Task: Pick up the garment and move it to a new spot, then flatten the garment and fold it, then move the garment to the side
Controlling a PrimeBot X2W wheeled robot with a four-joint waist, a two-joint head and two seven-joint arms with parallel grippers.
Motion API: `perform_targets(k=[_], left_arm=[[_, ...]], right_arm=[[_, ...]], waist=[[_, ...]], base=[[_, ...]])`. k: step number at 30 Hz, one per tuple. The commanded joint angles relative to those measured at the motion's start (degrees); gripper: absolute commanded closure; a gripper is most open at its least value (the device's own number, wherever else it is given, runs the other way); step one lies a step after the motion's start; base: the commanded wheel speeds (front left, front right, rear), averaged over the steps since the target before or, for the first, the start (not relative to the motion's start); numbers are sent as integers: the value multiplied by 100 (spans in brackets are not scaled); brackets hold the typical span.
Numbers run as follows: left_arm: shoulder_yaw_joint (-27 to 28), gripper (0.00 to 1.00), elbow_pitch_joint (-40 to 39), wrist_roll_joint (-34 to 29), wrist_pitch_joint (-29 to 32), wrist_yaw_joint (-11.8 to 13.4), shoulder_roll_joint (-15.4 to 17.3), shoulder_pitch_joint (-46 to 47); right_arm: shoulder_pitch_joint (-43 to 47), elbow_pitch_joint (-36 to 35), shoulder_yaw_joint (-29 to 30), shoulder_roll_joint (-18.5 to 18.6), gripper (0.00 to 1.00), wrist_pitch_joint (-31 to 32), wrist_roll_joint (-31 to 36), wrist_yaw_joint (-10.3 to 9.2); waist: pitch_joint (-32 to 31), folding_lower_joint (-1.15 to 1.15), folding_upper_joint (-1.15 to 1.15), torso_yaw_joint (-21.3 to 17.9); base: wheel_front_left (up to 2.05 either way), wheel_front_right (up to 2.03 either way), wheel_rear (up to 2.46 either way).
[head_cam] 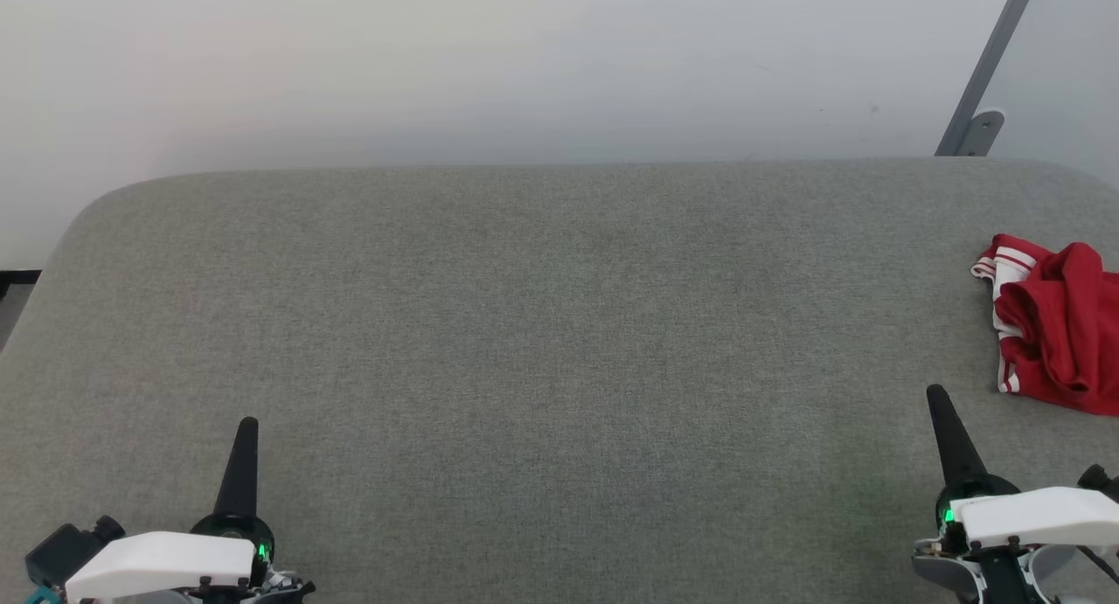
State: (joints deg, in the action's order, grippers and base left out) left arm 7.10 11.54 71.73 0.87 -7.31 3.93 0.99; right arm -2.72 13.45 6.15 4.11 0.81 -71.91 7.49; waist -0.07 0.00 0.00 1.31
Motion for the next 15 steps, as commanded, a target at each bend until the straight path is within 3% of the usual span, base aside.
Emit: perform_targets(k=[1, 15], left_arm=[[-5, 100, -14, 162, 42, -20, 17, 139], [-21, 100, 77, 805, 228, -24, -28, 283]], right_arm=[[-106, -19, 23, -5, 100, 46, -150, 1], [-204, 8, 31, -50, 100, 234, -795, 0]], waist=[[1, 0, 0, -4], [8, 0, 0, -41]], base=[[0, 0, 0], [0, 0, 0]])
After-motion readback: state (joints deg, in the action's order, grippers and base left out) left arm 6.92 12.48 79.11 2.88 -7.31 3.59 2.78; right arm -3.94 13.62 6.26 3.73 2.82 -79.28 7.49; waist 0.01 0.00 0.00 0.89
